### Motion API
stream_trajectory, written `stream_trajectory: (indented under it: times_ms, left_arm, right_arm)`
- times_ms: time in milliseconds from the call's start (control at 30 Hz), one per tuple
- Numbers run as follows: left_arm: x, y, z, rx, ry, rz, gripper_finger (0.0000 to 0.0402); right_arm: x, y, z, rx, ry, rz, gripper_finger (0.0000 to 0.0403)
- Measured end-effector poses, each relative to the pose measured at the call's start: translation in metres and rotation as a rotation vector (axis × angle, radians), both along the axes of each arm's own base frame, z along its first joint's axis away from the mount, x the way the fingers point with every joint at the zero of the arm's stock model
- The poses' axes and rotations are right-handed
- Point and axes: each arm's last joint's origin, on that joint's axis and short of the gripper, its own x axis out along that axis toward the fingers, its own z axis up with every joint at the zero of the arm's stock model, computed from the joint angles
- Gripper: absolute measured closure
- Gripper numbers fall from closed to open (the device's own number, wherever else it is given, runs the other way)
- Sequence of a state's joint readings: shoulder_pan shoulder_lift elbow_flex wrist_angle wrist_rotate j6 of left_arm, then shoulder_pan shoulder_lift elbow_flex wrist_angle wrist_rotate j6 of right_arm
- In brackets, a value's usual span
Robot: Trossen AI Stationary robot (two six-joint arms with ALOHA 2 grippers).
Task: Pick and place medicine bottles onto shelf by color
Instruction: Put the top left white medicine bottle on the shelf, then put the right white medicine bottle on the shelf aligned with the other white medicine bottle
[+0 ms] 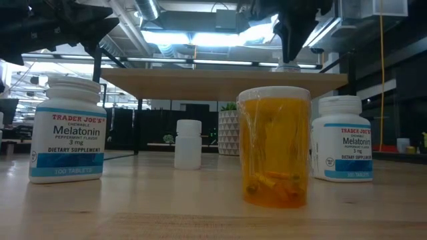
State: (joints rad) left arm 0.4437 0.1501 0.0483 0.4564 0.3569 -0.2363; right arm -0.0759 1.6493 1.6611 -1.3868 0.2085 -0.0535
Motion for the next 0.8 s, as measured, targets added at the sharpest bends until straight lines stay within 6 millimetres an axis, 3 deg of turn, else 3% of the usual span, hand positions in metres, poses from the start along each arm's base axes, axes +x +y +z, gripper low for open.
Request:
stream_trajectory:
  times_ms: [533,800]
  left_arm:
    - [0.0,0.0,0.0,0.001,0.0,0.001,0.0278]
    - [0.0,0.0,0.0,0.003,-0.001,0.001,0.0278]
  right_arm:
    - [0.008,-0.002,-0.004,0.053,-0.04,-0.022,0.0234]
    - [0.006,0.026,-0.005,0.365,-0.007,0.016,0.0234]
